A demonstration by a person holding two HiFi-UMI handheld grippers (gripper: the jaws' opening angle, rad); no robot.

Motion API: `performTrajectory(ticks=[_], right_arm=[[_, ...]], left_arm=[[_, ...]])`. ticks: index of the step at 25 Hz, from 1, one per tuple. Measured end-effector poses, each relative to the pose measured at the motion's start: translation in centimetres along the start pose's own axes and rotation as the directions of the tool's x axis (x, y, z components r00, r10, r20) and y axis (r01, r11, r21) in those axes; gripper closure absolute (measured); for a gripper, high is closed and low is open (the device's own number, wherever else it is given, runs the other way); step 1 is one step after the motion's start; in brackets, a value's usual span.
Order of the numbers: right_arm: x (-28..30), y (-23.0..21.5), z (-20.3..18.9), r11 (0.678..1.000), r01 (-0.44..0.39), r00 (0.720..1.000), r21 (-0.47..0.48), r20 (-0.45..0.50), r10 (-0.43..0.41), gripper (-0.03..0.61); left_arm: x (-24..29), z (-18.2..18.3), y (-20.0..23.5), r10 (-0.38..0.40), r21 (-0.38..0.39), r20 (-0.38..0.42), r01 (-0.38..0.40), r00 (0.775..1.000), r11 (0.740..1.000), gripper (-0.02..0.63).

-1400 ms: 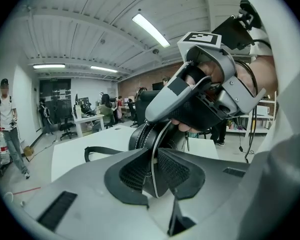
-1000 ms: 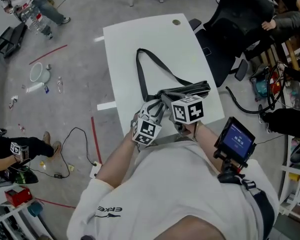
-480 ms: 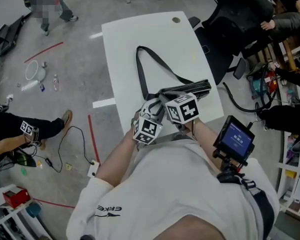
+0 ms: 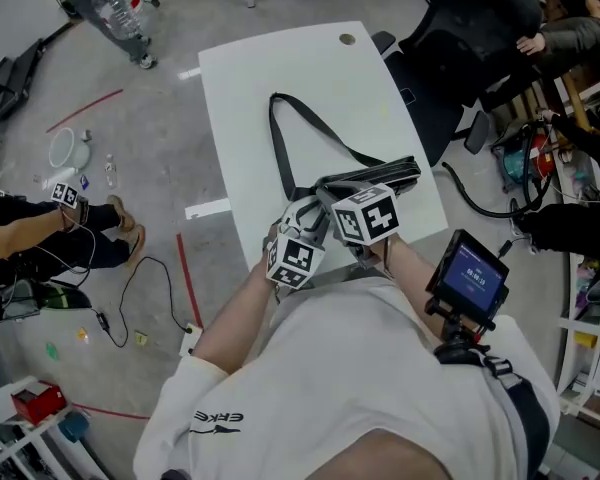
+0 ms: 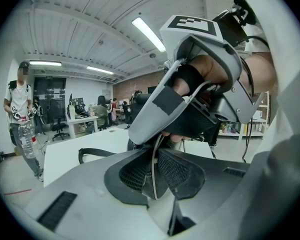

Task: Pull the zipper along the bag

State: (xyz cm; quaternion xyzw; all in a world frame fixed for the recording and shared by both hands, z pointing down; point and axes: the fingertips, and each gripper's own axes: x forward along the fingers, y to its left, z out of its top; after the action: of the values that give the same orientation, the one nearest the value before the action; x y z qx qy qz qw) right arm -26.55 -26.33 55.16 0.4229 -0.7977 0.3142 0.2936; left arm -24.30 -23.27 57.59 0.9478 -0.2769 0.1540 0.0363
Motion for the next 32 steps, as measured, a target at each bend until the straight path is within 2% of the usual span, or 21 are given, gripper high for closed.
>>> performTrajectory(ticks=[9,17,21,26,29,32], right_arm=[[-2.5,1.2,-1.3,0.998,-0.042,0.995,0.036,0.093,0.039,0.502],[-2.8,1.1,-2.5,0.994,-0.086,0.988,0.066,0.133,0.077,0.497],[-3.6,0.5,-3.6,0.994,-0.084,0.985,0.067,0.158,0.072,0.497],[-7.5,-0.6,-4.7,0.995,-0.087,0.975,0.046,0.209,0.075,0.499],[-9.3,-2.6,-6.1,0.995,-0.085,0.973,0.043,0.217,0.074,0.509],[-11.2,-4.6,-7.3,0.997,-0.07,0.97,0.033,0.235,0.06,0.561]], left_arm=[[-0.9,-1.3,-1.5,0.02,-0.025,-0.021,-0.02,1.0,0.999,0.551],[-0.3,-3.0,-1.4,0.045,-0.069,-0.033,-0.047,0.998,0.997,0.551],[-1.0,-1.9,-1.6,0.104,-0.091,-0.005,-0.104,0.995,0.99,0.551],[-2.2,1.3,-3.8,0.19,-0.132,0.028,-0.185,0.981,0.974,0.552],[-2.0,2.8,-5.2,0.255,-0.184,0.049,-0.242,0.966,0.953,0.559],[-1.8,3.8,-6.7,0.313,-0.231,0.066,-0.291,0.948,0.929,0.581]])
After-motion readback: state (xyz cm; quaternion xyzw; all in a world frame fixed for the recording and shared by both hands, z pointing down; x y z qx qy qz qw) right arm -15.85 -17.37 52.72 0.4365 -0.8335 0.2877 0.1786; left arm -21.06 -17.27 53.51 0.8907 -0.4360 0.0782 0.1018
